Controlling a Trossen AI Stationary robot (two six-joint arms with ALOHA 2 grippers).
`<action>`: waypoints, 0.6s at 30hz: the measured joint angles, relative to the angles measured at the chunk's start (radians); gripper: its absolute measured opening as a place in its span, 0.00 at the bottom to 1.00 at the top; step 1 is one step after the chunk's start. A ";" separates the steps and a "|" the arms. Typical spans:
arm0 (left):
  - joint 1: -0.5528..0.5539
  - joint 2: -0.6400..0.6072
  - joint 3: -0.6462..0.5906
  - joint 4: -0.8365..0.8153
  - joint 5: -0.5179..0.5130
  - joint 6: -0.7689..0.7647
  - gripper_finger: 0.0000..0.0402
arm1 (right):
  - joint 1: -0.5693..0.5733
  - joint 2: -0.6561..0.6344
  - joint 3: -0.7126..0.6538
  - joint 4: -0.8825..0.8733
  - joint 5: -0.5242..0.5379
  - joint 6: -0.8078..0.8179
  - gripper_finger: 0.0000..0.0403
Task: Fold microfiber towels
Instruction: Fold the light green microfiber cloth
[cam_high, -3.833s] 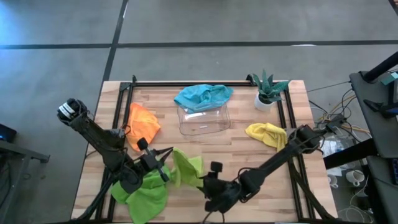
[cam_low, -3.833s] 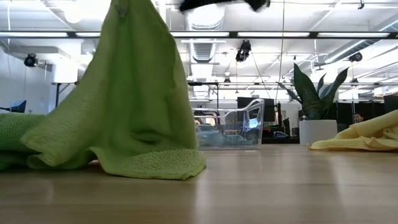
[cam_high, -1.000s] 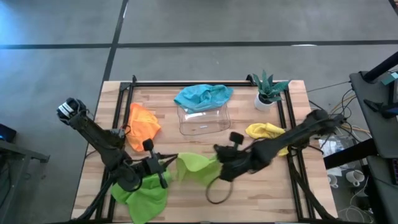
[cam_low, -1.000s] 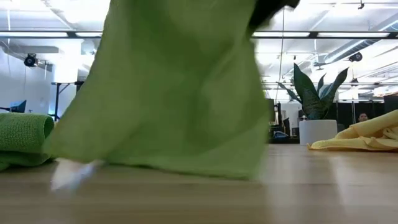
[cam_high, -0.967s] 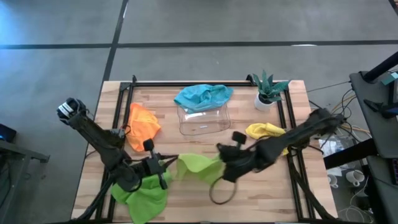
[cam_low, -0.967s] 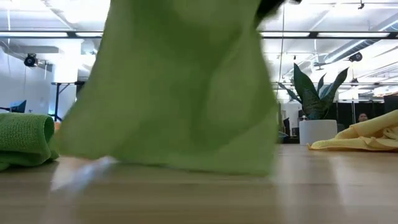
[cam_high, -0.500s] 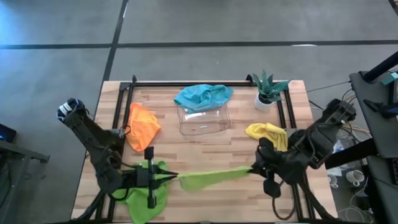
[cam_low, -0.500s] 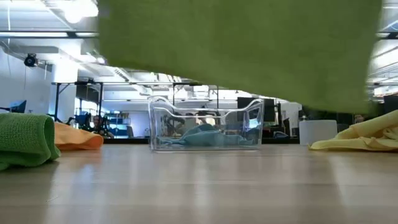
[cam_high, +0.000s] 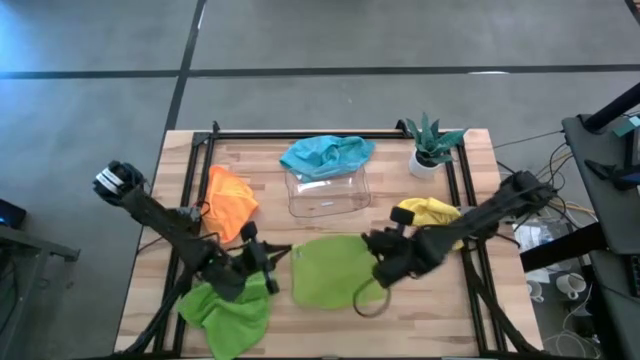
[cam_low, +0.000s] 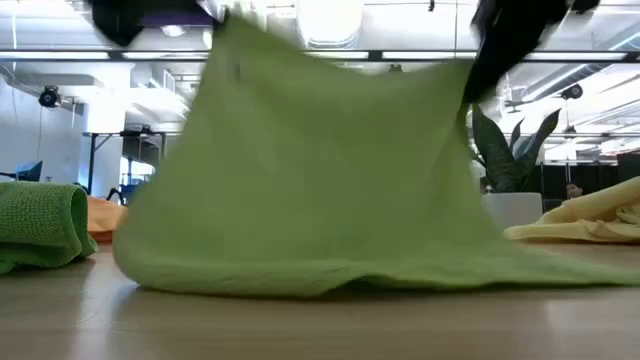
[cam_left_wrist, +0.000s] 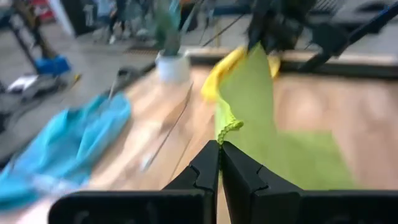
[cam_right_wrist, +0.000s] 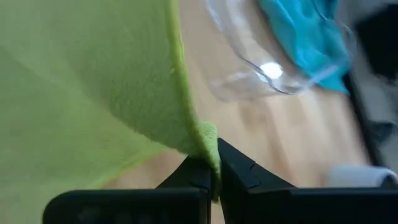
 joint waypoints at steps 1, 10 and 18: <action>0.007 0.001 -0.031 0.001 0.001 -0.032 0.00 | -0.022 0.017 -0.012 0.000 0.009 -0.001 0.02; 0.024 0.006 -0.152 0.086 0.001 -0.043 0.00 | -0.083 0.098 -0.030 0.026 0.024 -0.064 0.02; 0.071 0.004 -0.141 0.156 0.002 0.107 0.00 | -0.099 0.079 0.006 0.038 0.049 -0.111 0.02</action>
